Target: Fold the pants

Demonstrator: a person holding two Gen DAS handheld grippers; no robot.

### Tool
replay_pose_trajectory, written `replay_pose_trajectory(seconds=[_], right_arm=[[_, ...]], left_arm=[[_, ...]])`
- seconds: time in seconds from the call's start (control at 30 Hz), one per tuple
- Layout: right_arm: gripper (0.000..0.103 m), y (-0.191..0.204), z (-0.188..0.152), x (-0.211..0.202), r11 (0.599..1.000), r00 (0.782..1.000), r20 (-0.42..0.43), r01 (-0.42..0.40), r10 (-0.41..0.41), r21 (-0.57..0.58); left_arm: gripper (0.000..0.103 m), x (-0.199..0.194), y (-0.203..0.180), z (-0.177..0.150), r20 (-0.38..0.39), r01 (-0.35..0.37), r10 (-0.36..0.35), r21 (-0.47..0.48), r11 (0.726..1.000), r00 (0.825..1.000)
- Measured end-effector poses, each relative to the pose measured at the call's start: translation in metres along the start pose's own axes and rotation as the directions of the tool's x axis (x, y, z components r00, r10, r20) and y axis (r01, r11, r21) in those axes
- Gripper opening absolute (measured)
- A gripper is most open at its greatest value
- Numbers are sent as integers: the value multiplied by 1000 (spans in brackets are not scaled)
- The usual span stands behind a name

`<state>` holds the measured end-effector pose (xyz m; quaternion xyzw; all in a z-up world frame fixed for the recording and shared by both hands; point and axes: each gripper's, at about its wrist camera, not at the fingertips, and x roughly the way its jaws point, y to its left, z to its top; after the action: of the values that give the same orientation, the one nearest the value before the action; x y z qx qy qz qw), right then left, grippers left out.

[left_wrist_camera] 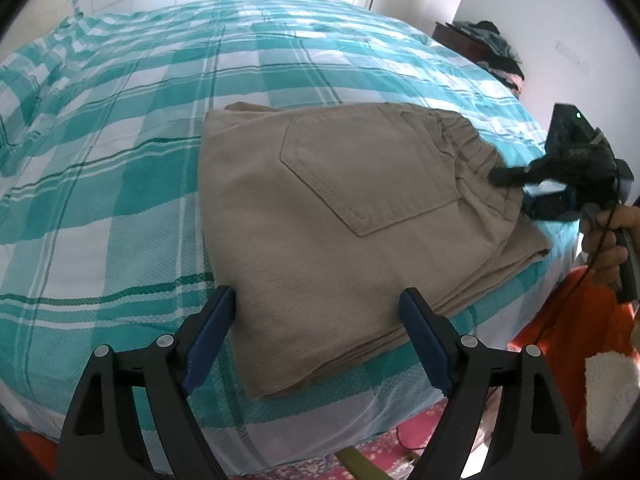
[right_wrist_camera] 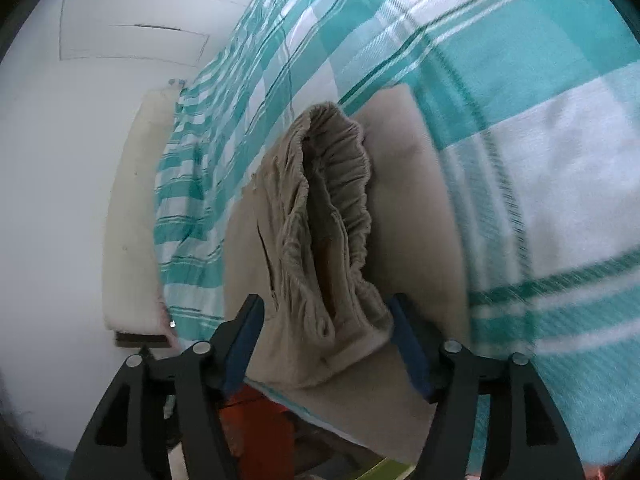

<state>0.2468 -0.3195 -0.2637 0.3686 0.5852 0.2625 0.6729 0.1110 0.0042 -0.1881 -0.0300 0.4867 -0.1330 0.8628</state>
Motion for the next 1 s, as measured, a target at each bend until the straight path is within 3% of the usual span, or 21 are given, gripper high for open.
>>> replay_pose_trajectory(seconds=[0.03,0.17,0.3,0.4,0.43,0.5,0.6,0.63,0.7,0.77,0.93,1.0], right_arm=[[31,4,3,3,999,999,-12,31,-31,-38],[23,33,-1,-11,986,998,6,58,-58,-159],[22,51,-15,-41,973,997,55,56,-44,-226],[22,22,-31,-40,958,983,64,185,-175,-218],[23,10,-34,-33,955,977,53,212,-206,-206],[26,-4,-38,-25,964,978,66,204,-196,-169],[37,6,-34,-31,959,976,67,217,-208,-181],[39,12,-31,-35,945,967,77,254,-243,-207],[39,36,-23,-49,879,926,153,377,-346,-293],[39,65,-13,-60,813,897,235,440,-375,-382],[39,110,5,-37,732,921,270,387,-280,-561],[39,99,14,-7,709,911,257,413,-323,-572]], left_arm=[[84,-2,0,1,-2,1,-1,0,1000,1000],[83,-19,5,7,19,45,-45,-34,998,999],[83,-33,-5,12,52,69,-69,7,998,996],[79,-10,-18,8,-17,24,-23,78,997,1000],[79,2,-24,4,-51,-22,28,118,993,998],[78,8,-30,-1,-47,-63,71,160,985,996],[79,-1,-27,4,-46,-53,61,142,988,997],[79,-6,-25,7,-42,-47,53,129,990,998],[82,-17,-22,12,-9,-38,40,108,993,999],[85,-23,-23,19,19,-30,28,100,995,999],[85,0,-28,23,-38,-74,79,126,989,996],[85,8,-30,20,-71,-88,98,129,988,993]])
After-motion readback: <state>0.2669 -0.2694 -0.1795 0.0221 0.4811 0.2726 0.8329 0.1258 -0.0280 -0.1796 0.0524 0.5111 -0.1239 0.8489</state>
